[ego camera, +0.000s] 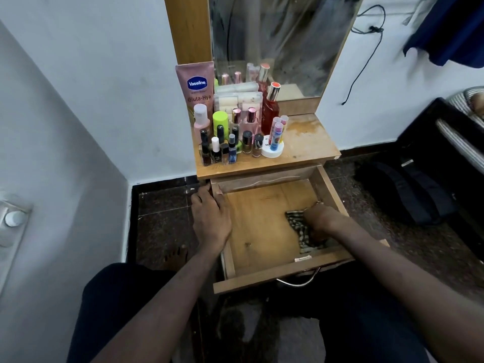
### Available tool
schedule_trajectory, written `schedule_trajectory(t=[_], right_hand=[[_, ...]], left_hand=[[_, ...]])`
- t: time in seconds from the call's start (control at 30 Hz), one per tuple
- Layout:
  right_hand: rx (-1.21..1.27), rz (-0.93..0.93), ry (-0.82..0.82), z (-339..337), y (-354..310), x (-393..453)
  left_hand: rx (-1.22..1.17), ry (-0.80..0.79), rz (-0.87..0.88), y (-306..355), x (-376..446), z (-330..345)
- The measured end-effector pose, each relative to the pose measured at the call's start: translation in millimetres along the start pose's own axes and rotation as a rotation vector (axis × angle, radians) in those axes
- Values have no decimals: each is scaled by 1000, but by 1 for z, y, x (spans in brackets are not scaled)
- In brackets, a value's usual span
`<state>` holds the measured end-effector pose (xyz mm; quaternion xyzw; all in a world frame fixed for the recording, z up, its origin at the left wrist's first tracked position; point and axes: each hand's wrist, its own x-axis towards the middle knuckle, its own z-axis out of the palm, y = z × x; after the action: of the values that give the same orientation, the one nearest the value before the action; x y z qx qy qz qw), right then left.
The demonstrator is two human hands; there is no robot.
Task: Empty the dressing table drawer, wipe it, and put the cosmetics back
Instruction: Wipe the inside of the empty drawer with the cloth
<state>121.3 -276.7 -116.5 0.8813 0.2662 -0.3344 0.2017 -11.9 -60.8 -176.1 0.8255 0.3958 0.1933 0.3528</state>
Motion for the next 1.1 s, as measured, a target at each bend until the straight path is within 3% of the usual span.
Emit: schedule_trajectory(t=[0.3, 0.4, 0.7, 0.97, 1.1], right_hand=[[344, -344, 76, 14, -157, 0], [336, -346, 78, 18, -142, 0], [287, -10, 58, 8, 6, -4], [259, -192, 85, 18, -75, -15], [327, -252, 143, 23, -63, -15]], left_hand=[[0, -12, 8, 4, -3, -3], [9, -11, 6, 6, -3, -6], [5, -12, 1, 5, -4, -7], [17, 54, 52, 5, -5, -7], [85, 154, 63, 8, -12, -12]])
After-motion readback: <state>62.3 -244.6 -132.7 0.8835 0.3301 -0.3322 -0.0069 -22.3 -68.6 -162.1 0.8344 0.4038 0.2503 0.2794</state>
